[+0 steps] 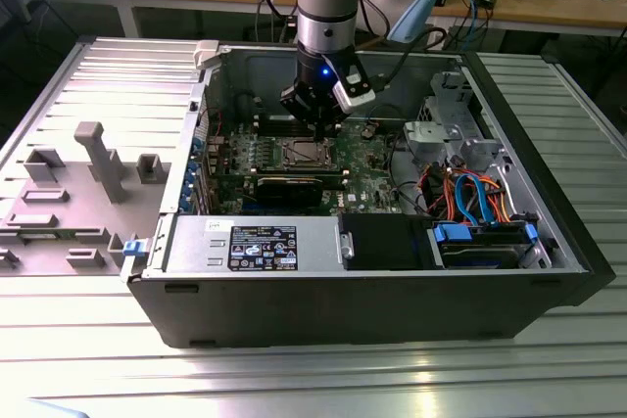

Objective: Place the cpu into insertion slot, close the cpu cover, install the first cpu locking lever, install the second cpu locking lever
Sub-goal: 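Install the second cpu locking lever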

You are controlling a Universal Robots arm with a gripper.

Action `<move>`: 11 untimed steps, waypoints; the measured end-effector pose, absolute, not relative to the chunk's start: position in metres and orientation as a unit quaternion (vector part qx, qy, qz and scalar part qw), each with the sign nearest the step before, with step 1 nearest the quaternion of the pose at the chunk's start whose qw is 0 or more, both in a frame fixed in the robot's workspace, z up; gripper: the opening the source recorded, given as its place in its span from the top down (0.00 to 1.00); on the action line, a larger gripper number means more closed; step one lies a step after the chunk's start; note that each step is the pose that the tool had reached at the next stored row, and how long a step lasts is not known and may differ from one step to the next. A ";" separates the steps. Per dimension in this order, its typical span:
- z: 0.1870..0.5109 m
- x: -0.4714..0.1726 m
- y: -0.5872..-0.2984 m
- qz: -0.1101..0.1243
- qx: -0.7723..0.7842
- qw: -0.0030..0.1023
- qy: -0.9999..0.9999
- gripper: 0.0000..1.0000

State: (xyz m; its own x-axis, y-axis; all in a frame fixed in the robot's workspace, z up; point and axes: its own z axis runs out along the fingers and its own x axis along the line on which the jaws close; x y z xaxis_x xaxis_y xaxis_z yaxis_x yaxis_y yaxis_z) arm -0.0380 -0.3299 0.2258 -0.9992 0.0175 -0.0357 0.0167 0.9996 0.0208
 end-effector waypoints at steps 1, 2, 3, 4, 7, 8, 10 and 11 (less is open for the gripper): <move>0.226 -0.038 -0.330 0.010 0.009 0.018 1.000 0.89; 0.226 -0.038 -0.330 0.010 0.009 0.018 1.000 0.89; 0.226 -0.038 -0.330 0.010 0.009 0.018 1.000 0.89; 0.226 -0.038 -0.330 0.010 0.009 0.018 1.000 0.89; 0.228 -0.038 -0.330 0.010 0.009 0.018 1.000 0.89; 0.229 -0.038 -0.330 0.010 0.009 0.018 1.000 0.89; 0.235 -0.038 -0.330 0.010 0.009 0.018 1.000 0.89; 0.235 -0.038 -0.330 0.010 0.009 0.018 1.000 0.89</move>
State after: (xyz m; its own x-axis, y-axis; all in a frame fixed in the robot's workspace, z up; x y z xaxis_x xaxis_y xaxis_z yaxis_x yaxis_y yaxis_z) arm -0.0380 -0.3302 0.2355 -0.9992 0.0175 -0.0357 0.0168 0.9996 0.0207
